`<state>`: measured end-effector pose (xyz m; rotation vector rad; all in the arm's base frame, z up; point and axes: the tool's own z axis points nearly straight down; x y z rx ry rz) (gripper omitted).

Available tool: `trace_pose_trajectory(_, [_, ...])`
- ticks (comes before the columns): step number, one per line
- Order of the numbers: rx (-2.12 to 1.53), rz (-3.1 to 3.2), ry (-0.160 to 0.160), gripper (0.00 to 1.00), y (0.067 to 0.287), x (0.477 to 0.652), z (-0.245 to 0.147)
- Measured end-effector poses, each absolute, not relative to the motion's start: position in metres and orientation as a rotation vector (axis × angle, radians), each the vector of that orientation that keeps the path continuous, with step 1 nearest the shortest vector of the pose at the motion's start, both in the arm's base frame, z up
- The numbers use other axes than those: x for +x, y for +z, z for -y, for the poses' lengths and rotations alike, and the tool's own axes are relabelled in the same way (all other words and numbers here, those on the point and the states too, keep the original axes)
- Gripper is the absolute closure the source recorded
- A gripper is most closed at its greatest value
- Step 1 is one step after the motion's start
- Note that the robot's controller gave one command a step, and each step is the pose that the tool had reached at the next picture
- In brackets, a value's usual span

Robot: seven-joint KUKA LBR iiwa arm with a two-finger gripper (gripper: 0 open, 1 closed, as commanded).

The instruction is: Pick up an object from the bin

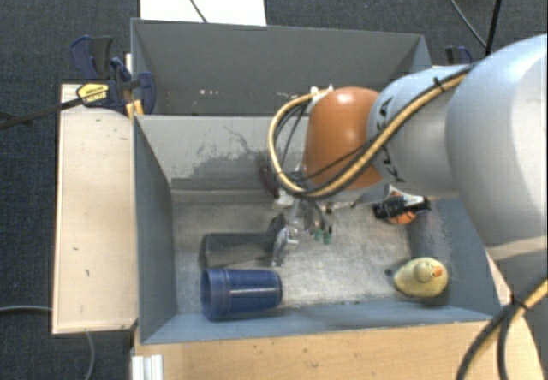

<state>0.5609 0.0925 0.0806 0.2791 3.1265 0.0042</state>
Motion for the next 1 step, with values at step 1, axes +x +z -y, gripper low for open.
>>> trace_pose_trajectory(1, [0.291, -3.126, 0.004, 0.00, 0.0814, 0.5616, -0.0920])
